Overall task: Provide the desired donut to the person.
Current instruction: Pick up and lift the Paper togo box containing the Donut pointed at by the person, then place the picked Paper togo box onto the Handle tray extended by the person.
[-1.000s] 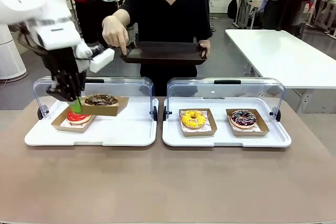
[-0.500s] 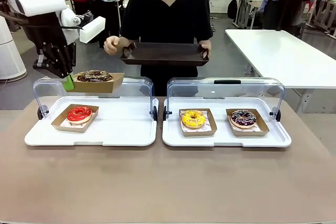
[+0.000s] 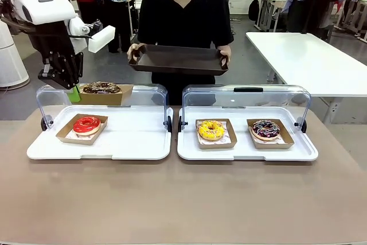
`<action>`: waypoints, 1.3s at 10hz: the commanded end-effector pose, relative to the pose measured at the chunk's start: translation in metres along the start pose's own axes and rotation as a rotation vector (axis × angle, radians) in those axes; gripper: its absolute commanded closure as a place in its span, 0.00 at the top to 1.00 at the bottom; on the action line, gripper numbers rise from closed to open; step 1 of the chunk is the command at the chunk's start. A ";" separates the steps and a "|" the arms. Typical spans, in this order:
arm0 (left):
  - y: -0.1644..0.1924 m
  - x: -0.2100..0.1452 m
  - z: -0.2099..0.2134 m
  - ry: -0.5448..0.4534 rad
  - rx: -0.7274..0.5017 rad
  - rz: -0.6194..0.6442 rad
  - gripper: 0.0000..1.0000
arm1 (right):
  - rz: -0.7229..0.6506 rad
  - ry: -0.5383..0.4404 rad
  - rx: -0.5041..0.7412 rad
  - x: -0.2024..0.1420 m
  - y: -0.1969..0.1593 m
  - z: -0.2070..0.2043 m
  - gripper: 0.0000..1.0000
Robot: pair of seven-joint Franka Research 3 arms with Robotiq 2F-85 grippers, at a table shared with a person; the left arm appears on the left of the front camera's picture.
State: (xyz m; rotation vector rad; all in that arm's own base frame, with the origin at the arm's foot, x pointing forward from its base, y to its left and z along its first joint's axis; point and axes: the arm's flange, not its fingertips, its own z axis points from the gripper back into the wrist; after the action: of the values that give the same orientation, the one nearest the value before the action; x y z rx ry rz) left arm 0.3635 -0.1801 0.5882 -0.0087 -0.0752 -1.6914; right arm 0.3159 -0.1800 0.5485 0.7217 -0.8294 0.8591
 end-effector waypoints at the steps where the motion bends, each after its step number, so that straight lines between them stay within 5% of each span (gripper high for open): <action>1: -0.003 0.001 0.005 -0.004 0.010 0.001 0.00 | 0.007 -0.021 0.006 0.000 -0.001 0.000 1.00; 11: -0.001 0.001 0.002 -0.004 0.004 -0.003 0.01 | 0.007 -0.021 0.006 0.000 -0.001 0.000 1.00; 13: 0.031 0.001 0.044 -0.073 0.043 -0.061 0.01 | 0.007 -0.021 0.006 0.000 -0.001 0.000 1.00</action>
State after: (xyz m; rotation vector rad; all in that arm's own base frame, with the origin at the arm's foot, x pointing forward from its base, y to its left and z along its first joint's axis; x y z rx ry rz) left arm 0.3719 -0.1792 0.6086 -0.0044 -0.1229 -1.7045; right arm 0.3159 -0.1800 0.5485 0.7217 -0.8294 0.8591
